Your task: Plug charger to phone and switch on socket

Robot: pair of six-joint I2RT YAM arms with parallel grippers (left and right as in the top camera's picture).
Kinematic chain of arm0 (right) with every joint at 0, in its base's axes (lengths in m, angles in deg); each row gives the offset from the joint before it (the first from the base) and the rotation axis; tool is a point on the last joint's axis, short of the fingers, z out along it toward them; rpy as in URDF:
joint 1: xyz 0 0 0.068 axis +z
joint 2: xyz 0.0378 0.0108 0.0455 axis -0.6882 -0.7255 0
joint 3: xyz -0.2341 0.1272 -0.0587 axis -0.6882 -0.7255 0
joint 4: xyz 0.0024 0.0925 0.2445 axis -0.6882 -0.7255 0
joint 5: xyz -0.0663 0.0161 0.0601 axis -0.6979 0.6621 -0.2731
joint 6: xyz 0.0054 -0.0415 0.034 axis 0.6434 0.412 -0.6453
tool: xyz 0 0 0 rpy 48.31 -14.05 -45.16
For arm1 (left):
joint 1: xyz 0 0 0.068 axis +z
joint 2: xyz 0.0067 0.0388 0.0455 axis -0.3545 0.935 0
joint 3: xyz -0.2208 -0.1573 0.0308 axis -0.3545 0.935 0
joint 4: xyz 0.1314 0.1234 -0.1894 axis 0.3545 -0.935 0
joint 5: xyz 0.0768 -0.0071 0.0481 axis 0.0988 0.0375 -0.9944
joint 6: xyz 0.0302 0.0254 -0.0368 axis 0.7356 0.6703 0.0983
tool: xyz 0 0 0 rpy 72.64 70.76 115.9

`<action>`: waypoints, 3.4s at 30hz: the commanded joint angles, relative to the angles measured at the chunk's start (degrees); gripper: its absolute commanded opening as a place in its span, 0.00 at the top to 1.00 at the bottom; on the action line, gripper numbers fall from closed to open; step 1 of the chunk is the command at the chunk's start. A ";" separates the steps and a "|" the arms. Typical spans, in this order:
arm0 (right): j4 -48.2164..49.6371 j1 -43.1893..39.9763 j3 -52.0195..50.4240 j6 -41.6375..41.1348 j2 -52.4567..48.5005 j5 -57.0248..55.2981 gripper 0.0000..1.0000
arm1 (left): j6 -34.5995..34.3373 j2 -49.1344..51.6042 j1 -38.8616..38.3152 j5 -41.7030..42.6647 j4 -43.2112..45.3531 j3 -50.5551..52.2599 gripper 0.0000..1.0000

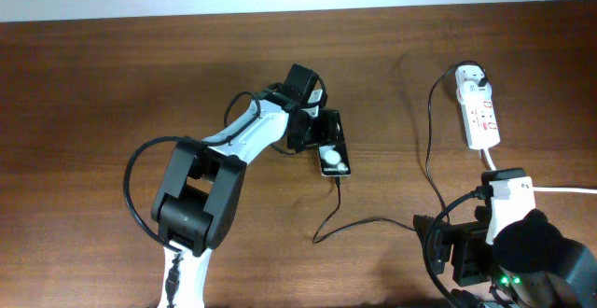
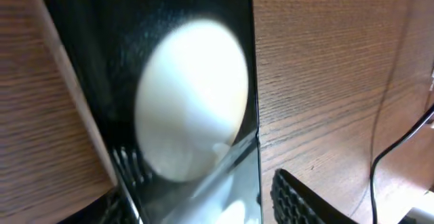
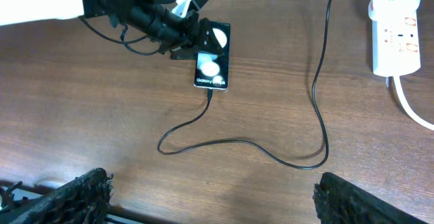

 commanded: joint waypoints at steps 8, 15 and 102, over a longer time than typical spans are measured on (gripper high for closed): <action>-0.79 -0.11 0.76 -0.46 0.07 -0.90 0.01 | 0.52 0.92 0.15 -15.04 -4.85 0.63 0.01; -1.97 -0.11 0.76 -0.44 0.07 -0.92 0.01 | 0.55 -4.87 6.95 -27.32 -16.81 0.46 0.01; 8.81 -0.11 0.74 -7.80 -15.32 -3.45 0.01 | 0.90 -125.57 25.07 -50.34 -50.05 18.97 0.01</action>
